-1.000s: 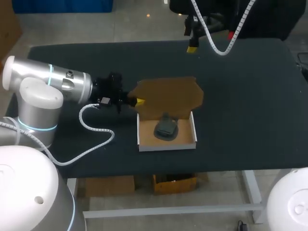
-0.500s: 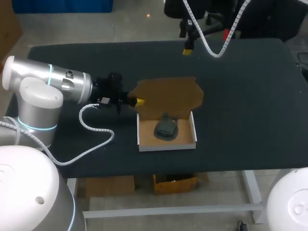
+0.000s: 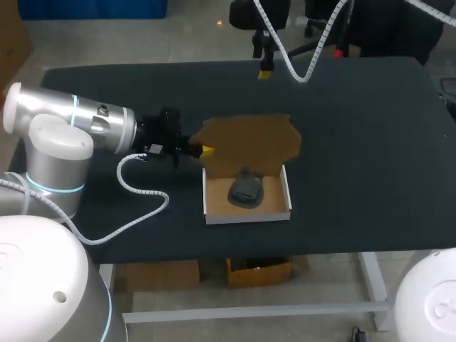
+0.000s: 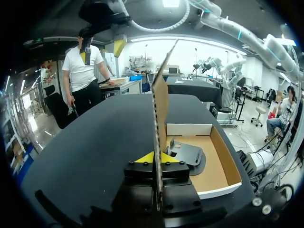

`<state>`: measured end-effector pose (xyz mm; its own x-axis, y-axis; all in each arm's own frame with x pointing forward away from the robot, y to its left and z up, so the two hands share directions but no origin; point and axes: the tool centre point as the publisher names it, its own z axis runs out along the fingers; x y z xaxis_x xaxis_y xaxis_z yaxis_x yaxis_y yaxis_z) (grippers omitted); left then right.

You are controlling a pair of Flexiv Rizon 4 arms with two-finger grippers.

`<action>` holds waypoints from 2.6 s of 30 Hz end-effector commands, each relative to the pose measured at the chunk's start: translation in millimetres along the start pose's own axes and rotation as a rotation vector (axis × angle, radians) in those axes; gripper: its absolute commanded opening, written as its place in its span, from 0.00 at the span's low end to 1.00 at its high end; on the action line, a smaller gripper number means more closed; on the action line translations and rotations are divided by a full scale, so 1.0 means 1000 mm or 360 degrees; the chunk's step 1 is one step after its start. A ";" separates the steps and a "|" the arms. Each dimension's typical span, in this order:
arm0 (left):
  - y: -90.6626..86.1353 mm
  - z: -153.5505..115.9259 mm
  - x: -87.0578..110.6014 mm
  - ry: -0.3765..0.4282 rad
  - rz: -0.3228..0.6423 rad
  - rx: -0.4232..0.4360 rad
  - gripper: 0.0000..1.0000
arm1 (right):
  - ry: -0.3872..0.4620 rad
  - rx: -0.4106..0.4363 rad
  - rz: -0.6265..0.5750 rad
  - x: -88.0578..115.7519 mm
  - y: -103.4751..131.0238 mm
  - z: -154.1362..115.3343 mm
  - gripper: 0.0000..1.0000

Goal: Assemble the packaging by folding the flat box into shape, placing the metal phone stand inside, and closing the box properly

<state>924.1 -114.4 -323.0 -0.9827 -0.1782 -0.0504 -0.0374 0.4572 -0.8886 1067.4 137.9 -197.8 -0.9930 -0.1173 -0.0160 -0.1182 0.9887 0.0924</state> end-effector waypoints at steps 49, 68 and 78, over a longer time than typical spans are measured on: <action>0.001 0.001 0.000 0.0000 0.0001 0.0002 0.00 | 0.0018 0.0080 -0.0005 0.082 0.029 0.030 0.65; 0.001 0.001 0.000 0.0000 0.0001 0.0002 0.00 | -0.0019 0.0060 -0.0006 0.108 0.029 0.024 0.63; 0.001 0.001 0.000 0.0000 0.0001 0.0002 0.00 | -0.0007 0.0058 -0.0029 0.114 0.036 0.031 0.57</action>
<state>924.1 -114.6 -323.0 -0.9827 -0.1784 -0.0503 -0.0375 0.4574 -0.8885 953.1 164.0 -225.7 -0.9906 -0.1359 -0.0126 -0.1364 0.9891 0.0548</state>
